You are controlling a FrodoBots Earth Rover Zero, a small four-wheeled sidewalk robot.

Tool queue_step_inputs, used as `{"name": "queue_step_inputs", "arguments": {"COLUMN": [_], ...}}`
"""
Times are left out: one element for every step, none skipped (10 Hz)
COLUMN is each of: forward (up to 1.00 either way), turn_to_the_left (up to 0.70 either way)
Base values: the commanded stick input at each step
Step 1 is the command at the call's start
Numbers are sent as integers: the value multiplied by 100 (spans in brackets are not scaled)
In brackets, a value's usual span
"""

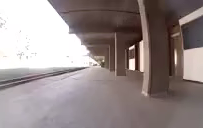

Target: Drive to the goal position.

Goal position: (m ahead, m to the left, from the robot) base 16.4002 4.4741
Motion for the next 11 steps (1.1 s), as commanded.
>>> {"name": "queue_step_inputs", "arguments": {"forward": [50, 50, 50, 50, 50, 50, 50, 50, 50, 50, 50], "turn_to_the_left": [0, 0, 0, 0, 0, 0, 0, 0, 0, 0, 0]}}
